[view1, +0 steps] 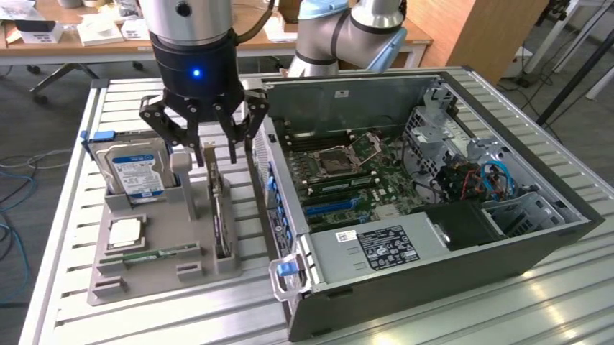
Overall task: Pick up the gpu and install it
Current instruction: 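Pick up the gpu and move the gpu toward the slot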
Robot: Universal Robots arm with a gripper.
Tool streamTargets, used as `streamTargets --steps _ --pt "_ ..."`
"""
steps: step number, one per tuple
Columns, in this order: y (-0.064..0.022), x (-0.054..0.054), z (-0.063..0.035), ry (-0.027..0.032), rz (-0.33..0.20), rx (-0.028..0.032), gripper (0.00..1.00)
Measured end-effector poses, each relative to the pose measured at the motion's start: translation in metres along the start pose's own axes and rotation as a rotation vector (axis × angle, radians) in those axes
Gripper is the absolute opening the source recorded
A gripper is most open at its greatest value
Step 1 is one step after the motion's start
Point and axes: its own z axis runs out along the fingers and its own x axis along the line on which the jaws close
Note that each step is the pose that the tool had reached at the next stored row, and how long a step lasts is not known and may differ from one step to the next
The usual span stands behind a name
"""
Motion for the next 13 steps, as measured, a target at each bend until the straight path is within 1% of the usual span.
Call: streamTargets --steps 6,13 --pt "-0.0003 0.0003 0.0061 0.0 0.0 0.0001 0.47" --pt "-0.0005 0.0005 0.0108 0.0 0.0 0.0001 0.47"
